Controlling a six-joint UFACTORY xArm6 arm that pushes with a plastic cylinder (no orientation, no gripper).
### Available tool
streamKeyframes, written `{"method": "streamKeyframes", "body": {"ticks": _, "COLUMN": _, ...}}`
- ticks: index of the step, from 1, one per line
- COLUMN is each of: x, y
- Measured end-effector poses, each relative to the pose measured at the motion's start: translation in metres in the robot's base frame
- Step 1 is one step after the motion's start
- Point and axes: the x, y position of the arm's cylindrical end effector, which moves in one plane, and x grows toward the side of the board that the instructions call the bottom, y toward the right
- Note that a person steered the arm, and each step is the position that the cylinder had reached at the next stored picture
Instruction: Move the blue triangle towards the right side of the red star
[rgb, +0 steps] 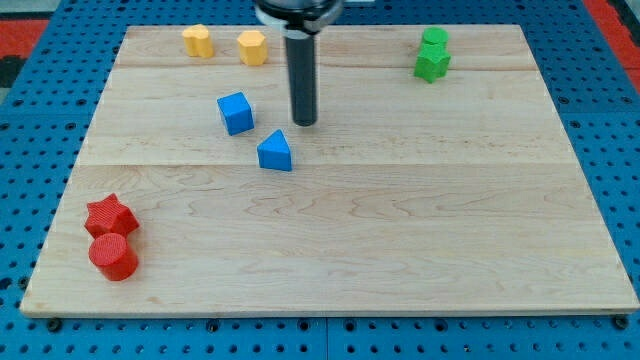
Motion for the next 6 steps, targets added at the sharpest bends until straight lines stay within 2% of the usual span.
{"method": "streamKeyframes", "body": {"ticks": 1, "x": 0.052, "y": -0.022}}
{"method": "streamKeyframes", "body": {"ticks": 2, "x": 0.065, "y": -0.081}}
{"method": "streamKeyframes", "body": {"ticks": 3, "x": 0.033, "y": -0.082}}
{"method": "streamKeyframes", "body": {"ticks": 4, "x": 0.044, "y": -0.115}}
{"method": "streamKeyframes", "body": {"ticks": 5, "x": 0.114, "y": -0.135}}
{"method": "streamKeyframes", "body": {"ticks": 6, "x": 0.095, "y": -0.091}}
